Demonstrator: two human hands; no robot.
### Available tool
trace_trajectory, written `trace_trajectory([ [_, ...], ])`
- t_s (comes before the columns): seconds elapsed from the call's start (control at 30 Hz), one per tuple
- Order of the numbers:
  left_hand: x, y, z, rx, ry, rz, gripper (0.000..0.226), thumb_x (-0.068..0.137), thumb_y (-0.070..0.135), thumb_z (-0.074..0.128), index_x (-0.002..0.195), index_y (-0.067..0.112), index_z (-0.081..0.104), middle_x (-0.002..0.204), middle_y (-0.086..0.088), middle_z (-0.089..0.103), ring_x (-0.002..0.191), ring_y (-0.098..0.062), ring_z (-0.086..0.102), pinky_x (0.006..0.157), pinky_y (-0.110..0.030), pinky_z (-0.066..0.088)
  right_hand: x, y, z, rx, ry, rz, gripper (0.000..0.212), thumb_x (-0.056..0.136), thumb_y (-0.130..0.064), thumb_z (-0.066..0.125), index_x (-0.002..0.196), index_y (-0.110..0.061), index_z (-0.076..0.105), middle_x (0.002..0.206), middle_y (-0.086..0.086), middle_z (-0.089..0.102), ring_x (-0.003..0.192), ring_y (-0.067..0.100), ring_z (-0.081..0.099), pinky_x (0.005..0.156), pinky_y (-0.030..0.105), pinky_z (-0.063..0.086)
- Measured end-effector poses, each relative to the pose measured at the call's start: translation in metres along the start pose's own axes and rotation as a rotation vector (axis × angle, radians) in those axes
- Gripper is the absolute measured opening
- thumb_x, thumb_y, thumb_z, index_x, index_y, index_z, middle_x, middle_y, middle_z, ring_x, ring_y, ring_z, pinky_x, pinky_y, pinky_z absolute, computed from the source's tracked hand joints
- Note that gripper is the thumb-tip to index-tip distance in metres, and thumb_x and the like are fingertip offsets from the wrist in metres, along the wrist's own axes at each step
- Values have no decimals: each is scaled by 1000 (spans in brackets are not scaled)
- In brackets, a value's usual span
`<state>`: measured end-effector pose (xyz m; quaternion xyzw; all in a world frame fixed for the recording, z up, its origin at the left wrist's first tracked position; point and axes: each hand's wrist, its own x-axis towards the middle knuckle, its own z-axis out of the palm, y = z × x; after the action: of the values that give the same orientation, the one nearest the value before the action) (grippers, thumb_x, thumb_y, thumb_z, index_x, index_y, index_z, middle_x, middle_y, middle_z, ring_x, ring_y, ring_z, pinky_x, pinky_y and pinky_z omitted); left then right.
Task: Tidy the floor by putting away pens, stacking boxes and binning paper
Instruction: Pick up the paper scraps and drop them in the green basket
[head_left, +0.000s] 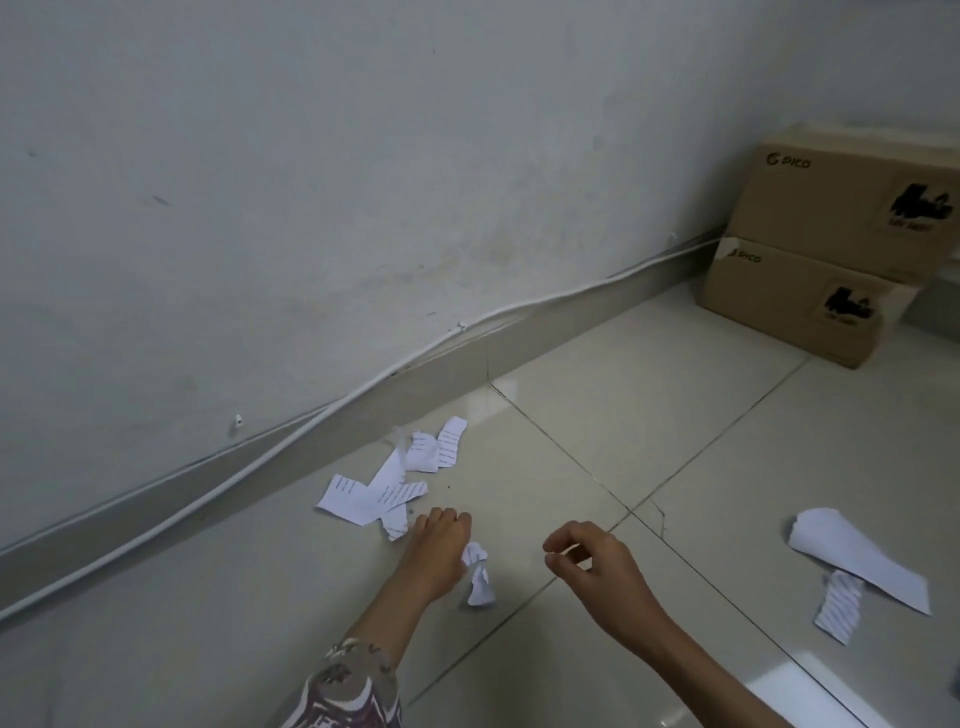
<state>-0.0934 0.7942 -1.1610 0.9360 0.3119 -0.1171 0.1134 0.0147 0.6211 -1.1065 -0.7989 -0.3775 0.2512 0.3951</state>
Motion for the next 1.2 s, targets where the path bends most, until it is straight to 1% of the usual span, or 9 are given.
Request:
trace_trajectory([
  [0.1, 10, -4, -13, -93, -118, 20, 13, 85, 26, 58, 82, 17, 49, 116, -12, 55, 112, -29, 46, 93, -34, 35, 11, -5, 15, -10, -26, 15, 3, 87, -15, 60, 88, -16, 63, 93, -3, 61, 76, 4, 54, 63, 9, 41],
  [0.2, 20, -10, -26, -157, -185, 90, 36, 83, 16, 64, 60, 22, 37, 111, -14, 60, 102, -29, 54, 84, -35, 42, 22, -7, 33, -62, -39, 36, 8, 86, -16, 60, 91, -11, 64, 91, -2, 61, 72, 5, 52, 63, 11, 40],
  [0.37, 36, -24, -63, -207, -230, 268, 38, 81, 7, 65, 59, 21, 38, 71, 3, 44, 70, -13, 42, 55, -15, 30, 31, -5, 76, -204, -43, 186, 16, 85, -26, 60, 89, -11, 58, 101, 9, 62, 86, 19, 54, 69, 26, 38],
  [0.57, 45, -66, -102, -287, -240, 327, 34, 79, 4, 68, 61, 20, 44, 61, 7, 44, 56, -3, 39, 49, -10, 31, 32, -4, 109, -409, -92, 253, 14, 85, -24, 54, 94, -15, 48, 116, 11, 52, 108, 23, 50, 73, 29, 35],
  [0.7, 45, -102, -99, -398, -170, 226, 34, 76, 0, 70, 59, 21, 49, 58, 6, 49, 56, -7, 44, 56, -19, 34, 38, -6, 109, -355, -112, 307, 17, 83, -18, 55, 72, -20, 42, 107, 14, 61, 85, 17, 51, 66, 23, 28],
  [0.83, 42, -126, -89, -407, -146, 182, 36, 74, 2, 69, 54, 23, 49, 55, 9, 45, 53, -5, 40, 51, -15, 31, 50, -23, 83, -147, -187, 285, 27, 79, -12, 69, 63, -19, 49, 79, 18, 61, 55, 14, 52, 50, 19, 39],
  [1.0, 43, -144, -75, -283, -90, 181, 5, 74, 10, 73, 70, 10, 69, 78, -4, 56, 85, -17, 52, 74, -25, 40, 79, -58, 45, -148, -217, 156, 21, 79, -10, 72, 82, 9, 65, 64, 14, 58, 42, 8, 48, 45, 18, 41],
  [1.1, 49, -151, -72, -223, -66, 174, 8, 74, 13, 75, 75, 9, 69, 93, -3, 52, 107, -23, 49, 90, -27, 40, 98, -73, 31, -200, -215, 113, 21, 79, -12, 73, 80, 8, 67, 53, 7, 55, 36, 2, 45, 42, 13, 38],
  [1.2, 51, -152, -67, -193, -83, 168, 15, 73, 12, 75, 64, 13, 63, 91, -3, 50, 106, -23, 52, 87, -30, 44, 114, -79, 29, -219, -198, 99, 20, 77, -13, 73, 78, 6, 69, 49, 0, 51, 34, 2, 43, 41, 10, 34],
])
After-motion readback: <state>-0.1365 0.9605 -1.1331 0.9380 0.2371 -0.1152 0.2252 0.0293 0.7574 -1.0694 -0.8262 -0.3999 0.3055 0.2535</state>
